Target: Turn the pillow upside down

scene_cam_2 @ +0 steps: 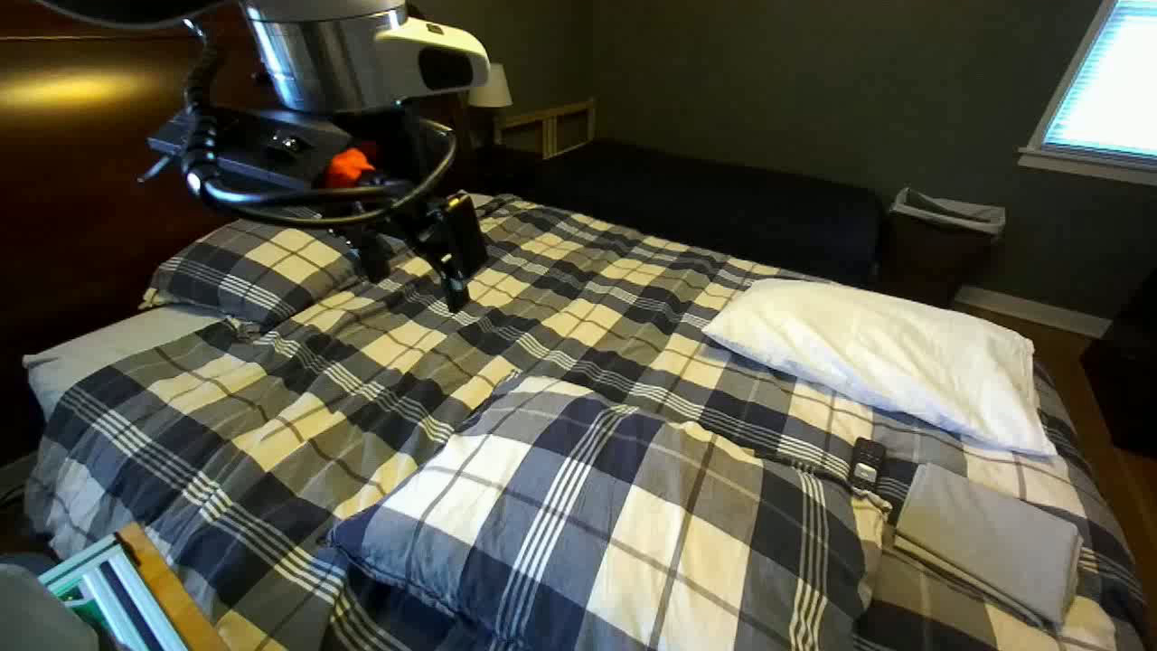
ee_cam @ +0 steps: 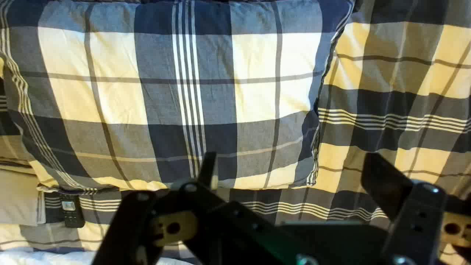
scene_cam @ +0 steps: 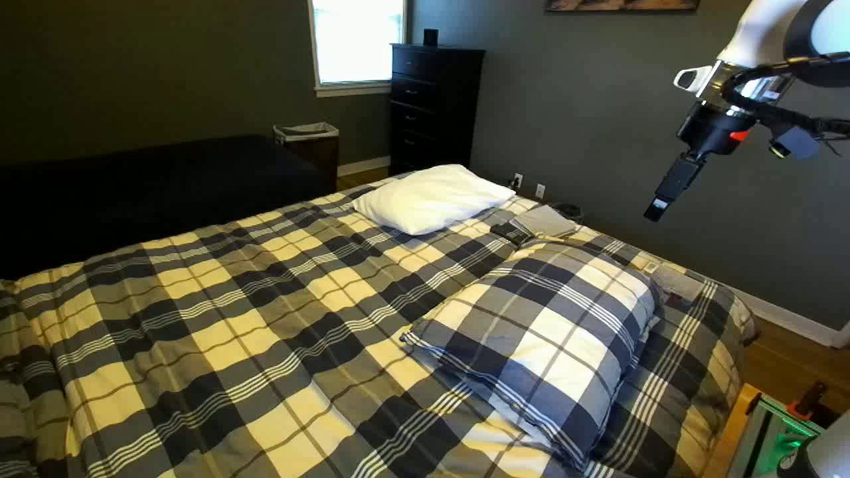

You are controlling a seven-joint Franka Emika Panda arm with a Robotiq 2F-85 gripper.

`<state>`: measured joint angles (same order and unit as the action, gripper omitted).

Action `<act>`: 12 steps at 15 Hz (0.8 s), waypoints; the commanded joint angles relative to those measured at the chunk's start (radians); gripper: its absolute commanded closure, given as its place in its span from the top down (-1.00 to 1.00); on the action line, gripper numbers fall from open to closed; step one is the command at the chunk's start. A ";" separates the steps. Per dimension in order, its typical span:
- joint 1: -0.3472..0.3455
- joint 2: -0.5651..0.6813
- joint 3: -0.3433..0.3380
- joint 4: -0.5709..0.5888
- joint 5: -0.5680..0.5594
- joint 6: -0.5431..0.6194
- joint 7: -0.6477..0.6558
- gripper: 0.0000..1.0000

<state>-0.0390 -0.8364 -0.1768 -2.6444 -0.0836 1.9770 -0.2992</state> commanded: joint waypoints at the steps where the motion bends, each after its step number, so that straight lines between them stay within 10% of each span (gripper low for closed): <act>1: 0.001 0.001 0.000 0.002 0.000 -0.003 0.001 1.00; 7: 0.001 0.001 0.000 0.002 0.000 -0.003 0.001 1.00; 12: -0.047 0.277 0.058 0.135 -0.002 0.213 0.246 1.00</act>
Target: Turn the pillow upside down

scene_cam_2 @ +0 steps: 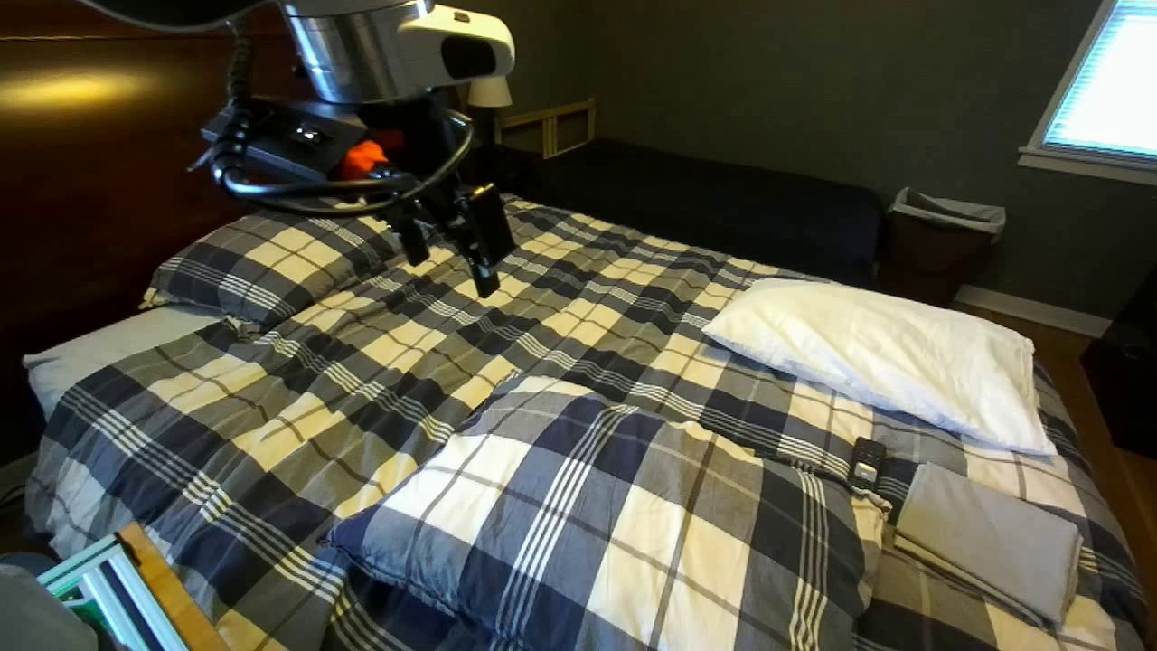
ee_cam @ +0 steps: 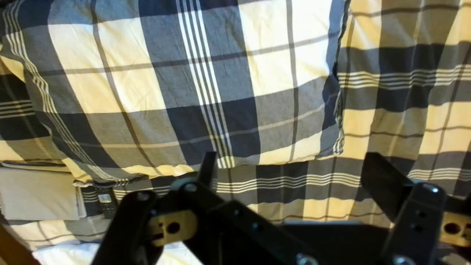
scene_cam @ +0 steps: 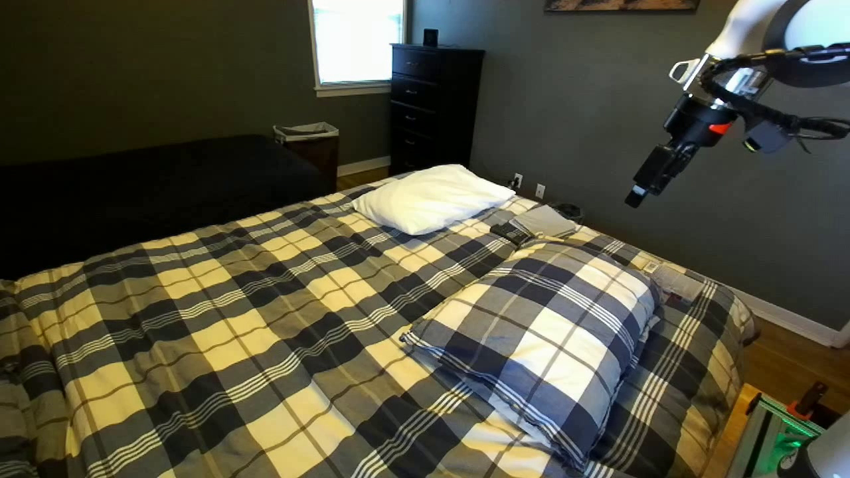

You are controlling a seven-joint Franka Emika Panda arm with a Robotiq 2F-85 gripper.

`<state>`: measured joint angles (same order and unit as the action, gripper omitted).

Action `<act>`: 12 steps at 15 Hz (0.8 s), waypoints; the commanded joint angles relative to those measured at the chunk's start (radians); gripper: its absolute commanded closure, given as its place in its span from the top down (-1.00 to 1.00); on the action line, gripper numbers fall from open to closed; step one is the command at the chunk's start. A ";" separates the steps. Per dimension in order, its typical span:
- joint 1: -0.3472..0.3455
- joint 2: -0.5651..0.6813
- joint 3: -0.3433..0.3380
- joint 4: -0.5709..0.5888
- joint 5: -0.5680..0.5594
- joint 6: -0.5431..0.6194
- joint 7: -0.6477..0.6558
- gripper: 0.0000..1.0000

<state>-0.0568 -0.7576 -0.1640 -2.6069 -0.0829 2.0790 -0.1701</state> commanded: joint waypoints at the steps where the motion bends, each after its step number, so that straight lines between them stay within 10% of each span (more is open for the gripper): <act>1: -0.038 0.244 0.064 0.126 -0.006 0.132 0.160 1.00; 12: -0.068 0.897 0.125 0.641 -0.170 0.116 0.514 1.00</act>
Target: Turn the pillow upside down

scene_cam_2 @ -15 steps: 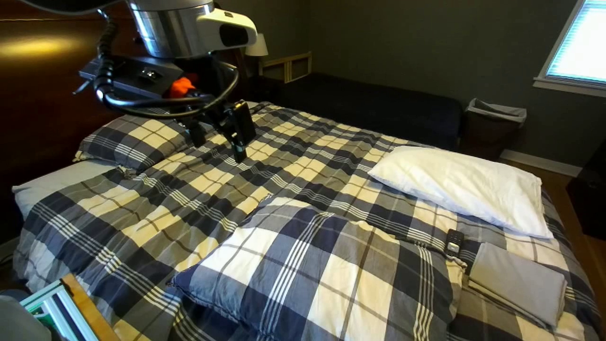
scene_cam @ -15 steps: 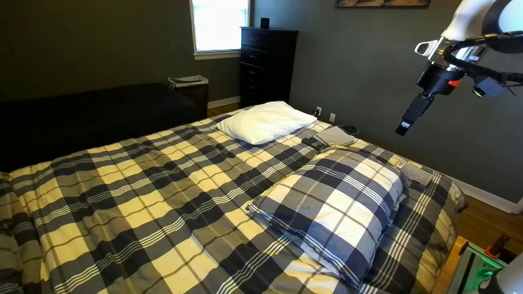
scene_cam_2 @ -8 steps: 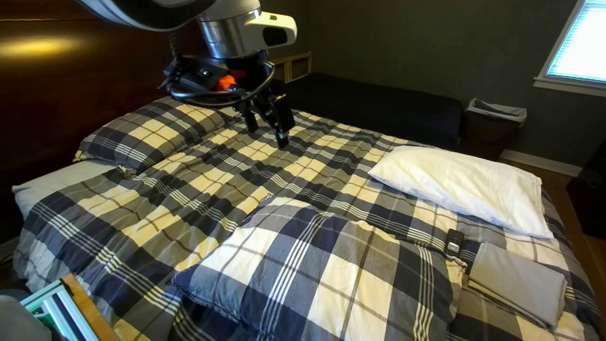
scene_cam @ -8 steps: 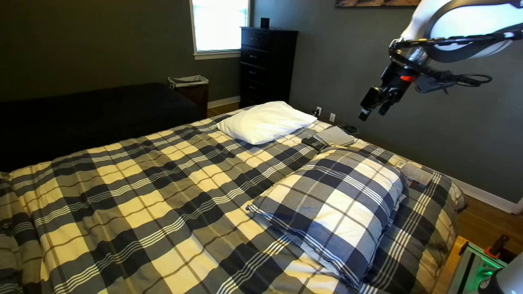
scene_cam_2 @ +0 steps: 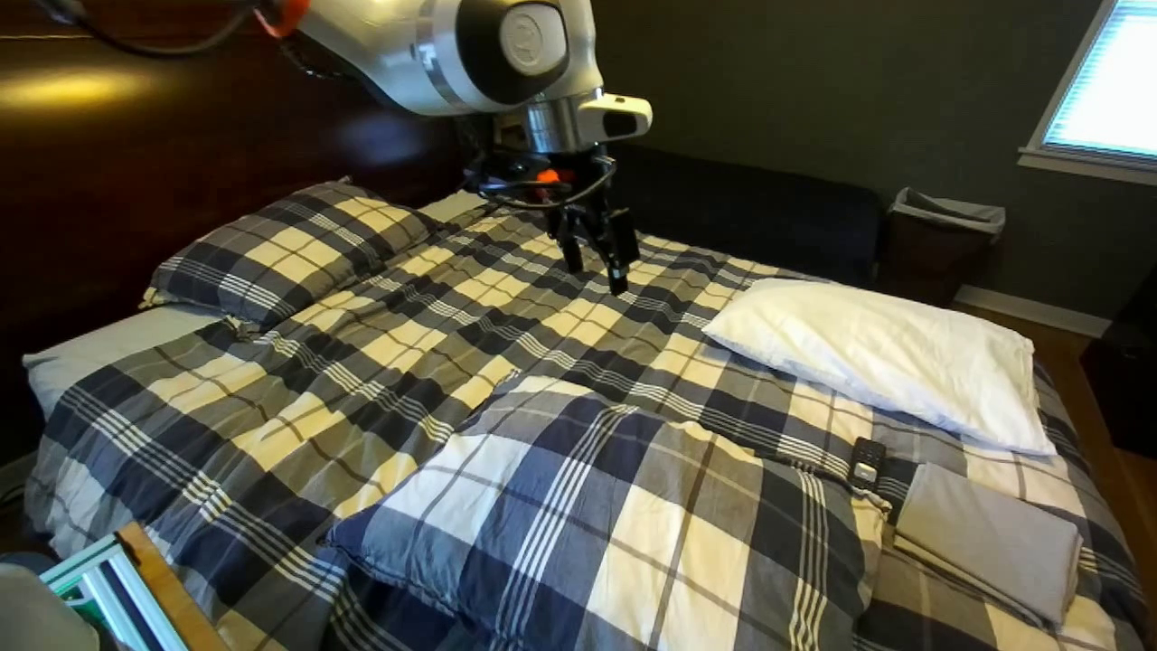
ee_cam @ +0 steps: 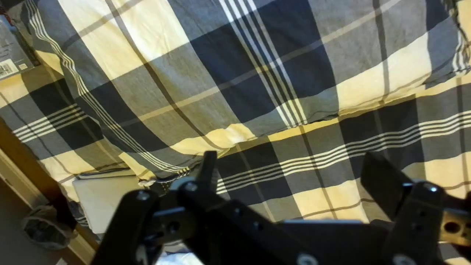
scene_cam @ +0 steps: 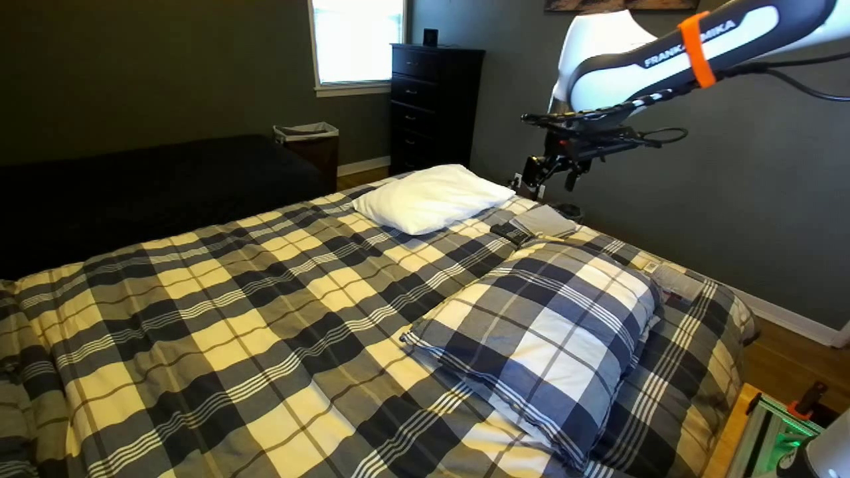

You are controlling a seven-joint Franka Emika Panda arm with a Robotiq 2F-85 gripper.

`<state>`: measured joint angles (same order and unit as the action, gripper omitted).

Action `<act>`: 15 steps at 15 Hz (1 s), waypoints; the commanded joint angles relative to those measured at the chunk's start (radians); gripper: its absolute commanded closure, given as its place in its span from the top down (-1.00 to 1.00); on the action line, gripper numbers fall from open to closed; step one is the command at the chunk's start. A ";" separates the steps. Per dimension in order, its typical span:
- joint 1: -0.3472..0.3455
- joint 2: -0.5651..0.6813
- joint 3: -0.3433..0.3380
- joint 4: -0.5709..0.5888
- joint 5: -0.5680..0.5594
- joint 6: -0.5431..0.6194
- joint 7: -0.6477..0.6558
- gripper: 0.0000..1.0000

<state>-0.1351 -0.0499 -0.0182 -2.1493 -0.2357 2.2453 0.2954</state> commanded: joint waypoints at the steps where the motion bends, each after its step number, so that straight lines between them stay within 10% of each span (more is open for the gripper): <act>1: 0.016 0.234 -0.032 0.222 -0.004 -0.051 0.050 1.00; 8: 0.046 0.490 -0.074 0.467 0.102 -0.138 0.075 1.00; 15: 0.057 0.427 -0.090 0.398 0.082 -0.084 0.048 1.00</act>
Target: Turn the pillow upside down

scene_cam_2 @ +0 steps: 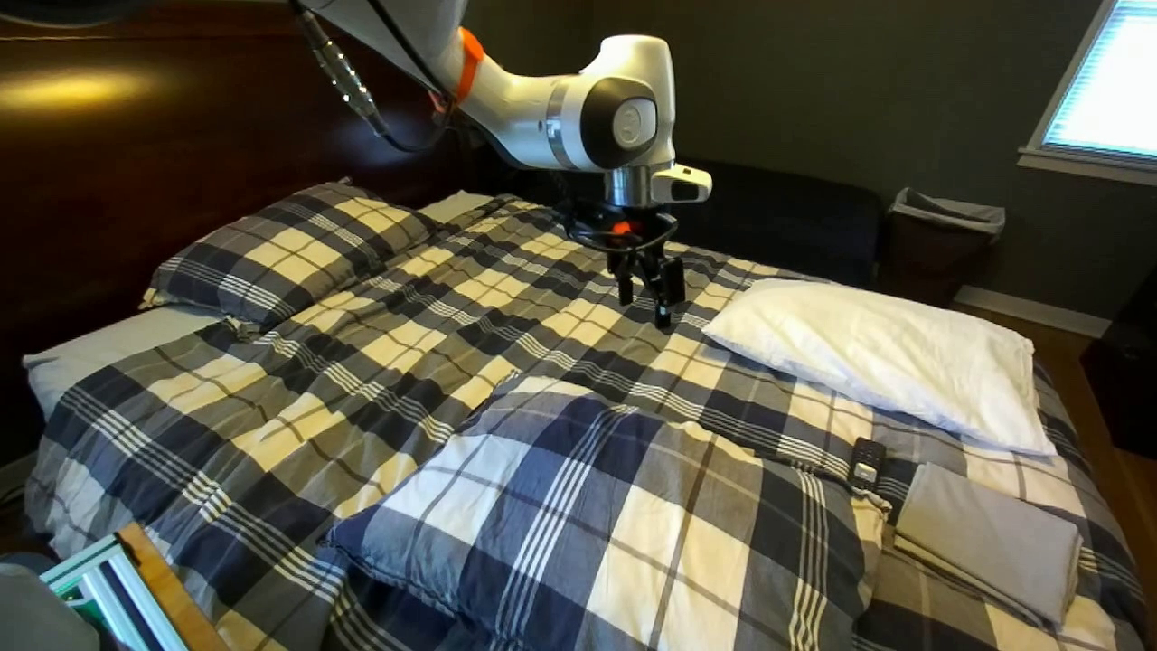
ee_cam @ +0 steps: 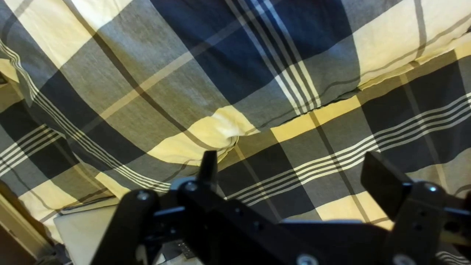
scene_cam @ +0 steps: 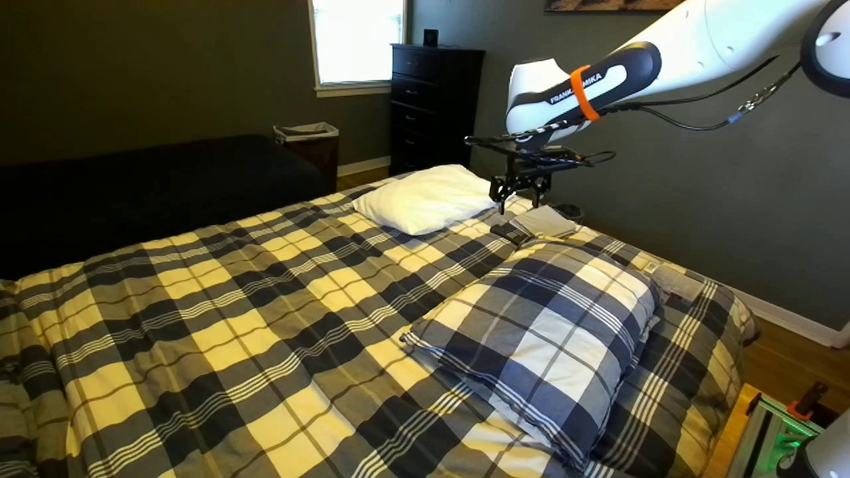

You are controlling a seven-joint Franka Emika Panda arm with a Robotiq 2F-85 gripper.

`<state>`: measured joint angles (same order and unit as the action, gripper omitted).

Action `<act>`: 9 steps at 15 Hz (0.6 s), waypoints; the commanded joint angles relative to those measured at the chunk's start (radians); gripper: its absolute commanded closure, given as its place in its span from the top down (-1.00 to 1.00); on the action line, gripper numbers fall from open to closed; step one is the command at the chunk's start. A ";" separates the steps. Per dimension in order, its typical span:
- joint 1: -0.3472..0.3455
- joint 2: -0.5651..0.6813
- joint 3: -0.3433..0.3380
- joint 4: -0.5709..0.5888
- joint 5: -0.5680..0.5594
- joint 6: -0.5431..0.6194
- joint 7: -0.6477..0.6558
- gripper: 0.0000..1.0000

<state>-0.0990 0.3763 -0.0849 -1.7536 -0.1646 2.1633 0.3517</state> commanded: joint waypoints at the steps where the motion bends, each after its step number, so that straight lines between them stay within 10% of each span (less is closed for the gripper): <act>1: 0.021 0.000 -0.024 0.002 0.011 -0.002 -0.008 1.00; 9: 0.080 0.229 -0.060 0.097 0.002 0.145 0.170 1.00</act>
<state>-0.0651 0.4957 -0.1080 -1.7173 -0.1646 2.2551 0.4393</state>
